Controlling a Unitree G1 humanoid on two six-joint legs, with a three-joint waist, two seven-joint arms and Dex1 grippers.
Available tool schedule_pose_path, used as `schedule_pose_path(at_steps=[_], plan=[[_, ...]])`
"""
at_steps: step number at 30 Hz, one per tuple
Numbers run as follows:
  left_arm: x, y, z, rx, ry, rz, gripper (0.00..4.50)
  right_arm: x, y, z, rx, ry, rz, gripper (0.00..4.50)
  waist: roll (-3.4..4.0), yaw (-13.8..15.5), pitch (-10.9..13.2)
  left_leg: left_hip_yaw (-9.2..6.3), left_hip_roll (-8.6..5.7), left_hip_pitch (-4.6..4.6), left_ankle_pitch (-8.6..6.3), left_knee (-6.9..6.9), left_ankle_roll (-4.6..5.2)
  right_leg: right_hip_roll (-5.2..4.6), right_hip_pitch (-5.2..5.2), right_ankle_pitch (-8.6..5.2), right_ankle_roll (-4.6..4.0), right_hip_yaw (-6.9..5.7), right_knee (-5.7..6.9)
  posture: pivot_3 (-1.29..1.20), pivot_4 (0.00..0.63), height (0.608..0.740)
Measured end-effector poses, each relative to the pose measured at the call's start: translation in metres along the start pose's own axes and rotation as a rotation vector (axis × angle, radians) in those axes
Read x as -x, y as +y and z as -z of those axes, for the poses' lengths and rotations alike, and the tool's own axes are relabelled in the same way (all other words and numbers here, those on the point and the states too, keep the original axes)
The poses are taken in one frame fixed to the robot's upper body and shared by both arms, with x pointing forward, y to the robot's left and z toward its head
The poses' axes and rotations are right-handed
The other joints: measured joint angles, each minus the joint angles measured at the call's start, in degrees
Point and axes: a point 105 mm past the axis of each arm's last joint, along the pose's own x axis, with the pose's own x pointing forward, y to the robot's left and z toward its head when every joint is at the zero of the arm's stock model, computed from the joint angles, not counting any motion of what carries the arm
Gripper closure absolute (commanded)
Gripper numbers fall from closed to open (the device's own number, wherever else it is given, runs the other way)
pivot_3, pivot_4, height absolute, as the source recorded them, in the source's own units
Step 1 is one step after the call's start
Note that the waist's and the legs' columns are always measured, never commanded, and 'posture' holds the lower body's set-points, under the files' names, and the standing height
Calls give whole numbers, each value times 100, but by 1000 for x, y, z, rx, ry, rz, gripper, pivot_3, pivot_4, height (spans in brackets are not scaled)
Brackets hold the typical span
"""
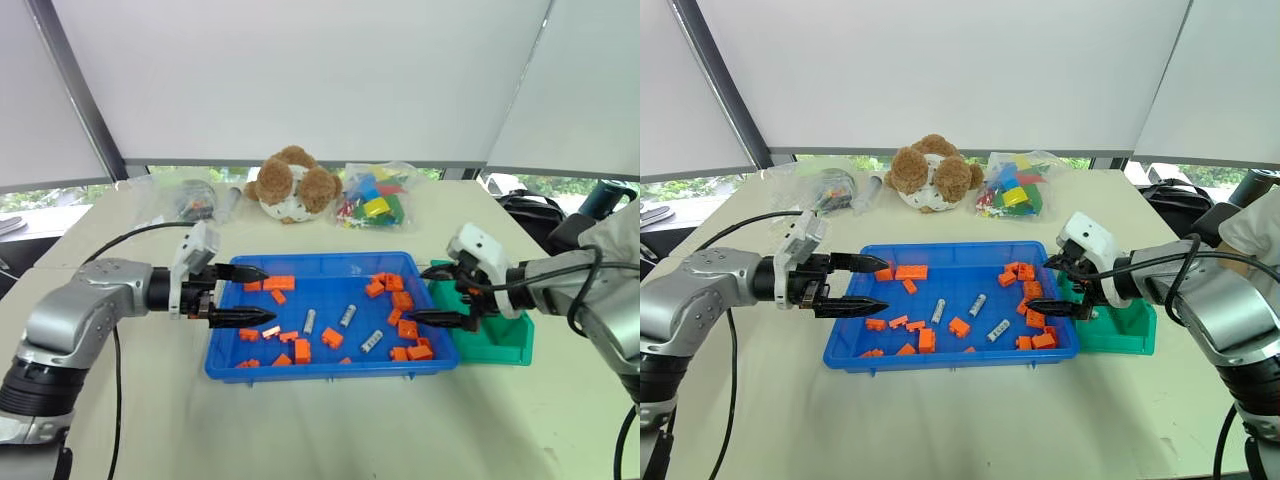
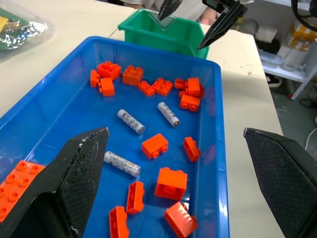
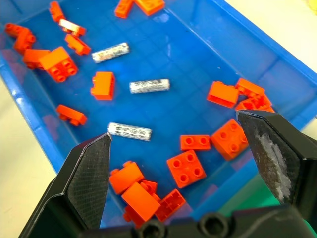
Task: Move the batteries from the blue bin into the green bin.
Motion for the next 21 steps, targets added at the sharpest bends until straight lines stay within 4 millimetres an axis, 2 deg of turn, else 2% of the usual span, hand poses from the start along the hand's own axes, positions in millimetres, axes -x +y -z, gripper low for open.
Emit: schedule_pose_path(at_steps=[15, 21], plan=[[5, -5, -5, 2, 13, 2, 0, -11, 9, -4, 5, -28, -38, 86, 0, -2, 0, 0, 0, 0, 0, 0, 0, 1, 0, 0, 0, 0, 0, 0, 150, 733], [12, -5, -7, 0, 20, -4, 0, -18, 15, -14, 13, -66, -54, 86, 0, -6, 0, 0, 0, 0, 0, -1, 0, 1, -1, 0, 0, 0, 0, 0, 150, 733]])
